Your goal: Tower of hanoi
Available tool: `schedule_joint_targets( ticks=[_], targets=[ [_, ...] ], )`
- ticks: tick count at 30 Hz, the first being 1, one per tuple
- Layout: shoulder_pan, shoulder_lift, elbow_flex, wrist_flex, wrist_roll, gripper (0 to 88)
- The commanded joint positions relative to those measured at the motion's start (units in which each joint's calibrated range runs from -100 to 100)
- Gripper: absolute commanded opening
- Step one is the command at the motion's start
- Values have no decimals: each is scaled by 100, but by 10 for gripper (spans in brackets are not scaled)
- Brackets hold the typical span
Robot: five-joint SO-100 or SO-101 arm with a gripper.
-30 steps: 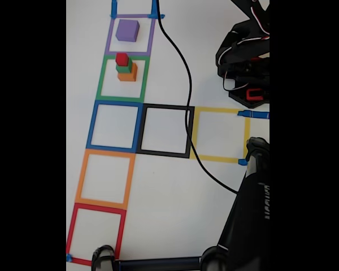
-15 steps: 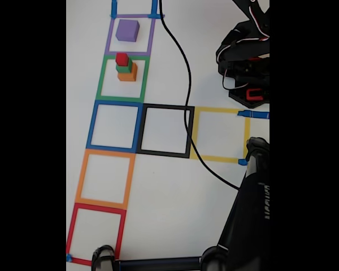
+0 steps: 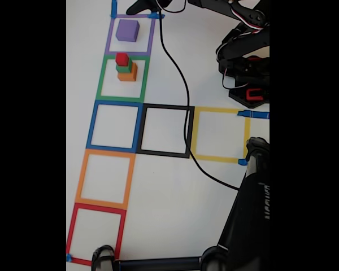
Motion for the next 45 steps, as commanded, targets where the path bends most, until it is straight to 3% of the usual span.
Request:
schedule_joint_targets(
  ticks=[1, 7, 18, 45],
  targets=[
    [-155, 636, 109, -1641, 0, 366],
    [-337, 1766, 500, -3673, 0, 387],
    [-385, 3252, 682, -5641, 0, 391],
    [-893, 4875, 300, -6450, 0, 359]
  ],
)
